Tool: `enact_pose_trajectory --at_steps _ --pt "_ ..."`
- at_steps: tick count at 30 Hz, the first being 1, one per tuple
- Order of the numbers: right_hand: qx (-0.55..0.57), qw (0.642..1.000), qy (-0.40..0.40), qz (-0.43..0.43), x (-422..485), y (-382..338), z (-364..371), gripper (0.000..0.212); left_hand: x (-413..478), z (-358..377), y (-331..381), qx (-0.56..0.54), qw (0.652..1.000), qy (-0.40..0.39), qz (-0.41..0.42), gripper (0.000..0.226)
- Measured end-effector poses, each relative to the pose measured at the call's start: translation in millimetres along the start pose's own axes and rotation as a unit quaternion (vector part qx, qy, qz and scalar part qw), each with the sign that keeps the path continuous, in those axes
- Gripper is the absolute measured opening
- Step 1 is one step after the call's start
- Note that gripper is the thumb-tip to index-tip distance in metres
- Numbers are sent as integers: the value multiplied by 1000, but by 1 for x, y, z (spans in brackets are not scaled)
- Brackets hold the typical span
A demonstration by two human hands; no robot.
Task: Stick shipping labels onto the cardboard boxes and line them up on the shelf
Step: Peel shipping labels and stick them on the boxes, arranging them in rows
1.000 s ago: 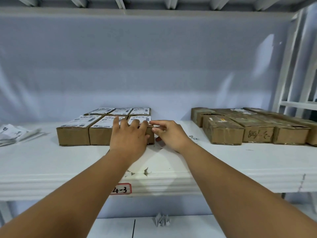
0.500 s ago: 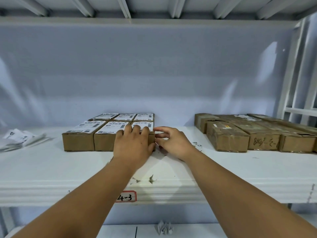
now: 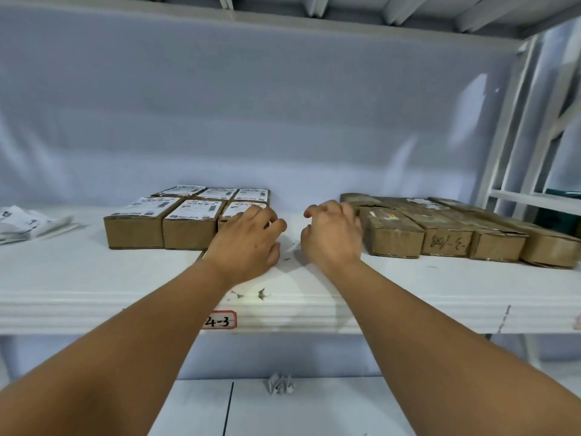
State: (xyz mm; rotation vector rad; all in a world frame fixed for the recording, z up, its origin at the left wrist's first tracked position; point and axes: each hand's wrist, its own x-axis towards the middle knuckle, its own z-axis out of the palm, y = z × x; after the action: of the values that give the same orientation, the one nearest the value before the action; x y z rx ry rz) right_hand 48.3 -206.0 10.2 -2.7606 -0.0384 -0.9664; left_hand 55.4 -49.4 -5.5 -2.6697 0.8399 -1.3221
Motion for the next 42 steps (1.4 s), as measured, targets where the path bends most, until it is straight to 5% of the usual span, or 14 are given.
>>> enact_pose_trajectory --at_steps 3,6,9,12,15,21,26,35,39,42 --pt "-77 996 -12 45 -3 21 -13 53 -3 -4 1 -21 999 16 17 17" --pt "-114 987 -24 109 -4 49 -21 58 -5 -14 9 -144 988 -2 -64 21" --pt "-99 984 -37 146 -8 71 -21 57 4 -21 18 -359 903 -51 -230 15" --pt "-87 982 -69 150 -9 79 -19 58 16 -25 29 -495 816 -45 -297 20" --pt "-84 987 -45 131 -8 80 -20 48 17 -23 46 -529 792 -58 -299 19" --pt "47 997 4 61 -14 57 -21 27 10 -3 55 -446 842 -114 -282 21" --pt "90 996 12 6 -29 24 -17 28 7 -10 59 -388 877 -79 -271 29" --pt "253 967 7 -17 -36 10 -17 24 -5 -27 53 -346 897 -79 -265 35" --pt "146 987 12 -63 -42 6 -20 26 -13 -32 46 -164 957 -60 -231 37" --pt "106 986 81 -97 -46 -7 -26 27 -21 -36 38 -150 963 -37 -223 36"
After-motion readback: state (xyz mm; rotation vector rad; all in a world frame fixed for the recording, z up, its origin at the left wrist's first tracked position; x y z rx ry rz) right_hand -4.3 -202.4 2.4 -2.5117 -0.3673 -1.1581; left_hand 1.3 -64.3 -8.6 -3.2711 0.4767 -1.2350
